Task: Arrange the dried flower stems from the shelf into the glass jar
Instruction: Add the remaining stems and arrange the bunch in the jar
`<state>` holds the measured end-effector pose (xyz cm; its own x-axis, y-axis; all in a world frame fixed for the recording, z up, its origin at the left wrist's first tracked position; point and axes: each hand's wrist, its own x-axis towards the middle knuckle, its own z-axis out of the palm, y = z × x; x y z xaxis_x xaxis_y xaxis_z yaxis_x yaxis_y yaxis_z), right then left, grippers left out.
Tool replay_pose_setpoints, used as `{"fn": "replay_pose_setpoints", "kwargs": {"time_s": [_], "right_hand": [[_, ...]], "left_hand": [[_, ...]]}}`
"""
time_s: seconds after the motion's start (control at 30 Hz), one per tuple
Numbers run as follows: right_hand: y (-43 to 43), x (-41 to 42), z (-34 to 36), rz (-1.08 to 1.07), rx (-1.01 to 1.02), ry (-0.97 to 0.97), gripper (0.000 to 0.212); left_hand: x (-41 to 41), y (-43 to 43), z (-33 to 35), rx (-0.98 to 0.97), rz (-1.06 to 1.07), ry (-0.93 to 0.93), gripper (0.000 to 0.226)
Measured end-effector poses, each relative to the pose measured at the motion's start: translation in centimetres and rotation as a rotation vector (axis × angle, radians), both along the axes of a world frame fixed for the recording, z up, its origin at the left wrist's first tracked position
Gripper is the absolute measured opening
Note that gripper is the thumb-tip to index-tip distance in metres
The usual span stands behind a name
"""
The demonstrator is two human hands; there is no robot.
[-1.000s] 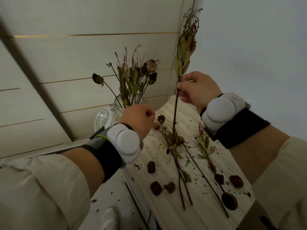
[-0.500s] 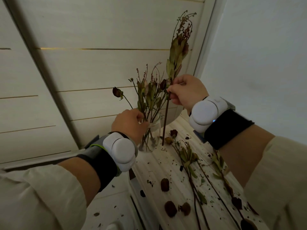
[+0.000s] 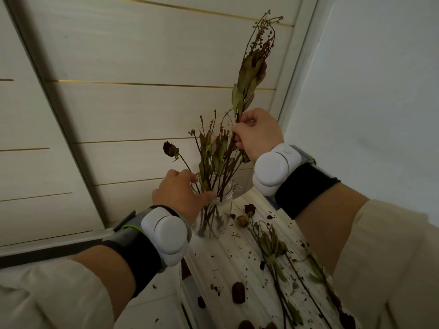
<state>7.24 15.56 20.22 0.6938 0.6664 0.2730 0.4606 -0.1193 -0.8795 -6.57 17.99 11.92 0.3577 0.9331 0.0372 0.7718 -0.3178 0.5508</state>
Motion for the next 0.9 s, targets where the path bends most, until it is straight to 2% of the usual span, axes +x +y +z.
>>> {"fn": "replay_pose_setpoints", "kwargs": {"time_s": [0.37, 0.43, 0.6, 0.9], "right_hand": [[1.2, 0.9, 0.3, -0.041, 0.067, -0.007, 0.023], [1.3, 0.7, 0.0, -0.039, 0.059, -0.021, 0.027], [1.4, 0.8, -1.7, -0.052, 0.033, -0.058, 0.012], [1.0, 0.7, -2.9, -0.040, -0.002, -0.190, 0.009]], "left_hand": [[-0.4, 0.3, -0.9, -0.058, -0.041, 0.044, 0.067], [-0.5, 0.4, -1.1, -0.054, -0.044, 0.040, 0.066], [-0.6, 0.7, -1.3, -0.055, -0.049, 0.029, 0.060], [-0.4, 1.2, -1.9, -0.015, -0.057, 0.050, 0.052]]}}
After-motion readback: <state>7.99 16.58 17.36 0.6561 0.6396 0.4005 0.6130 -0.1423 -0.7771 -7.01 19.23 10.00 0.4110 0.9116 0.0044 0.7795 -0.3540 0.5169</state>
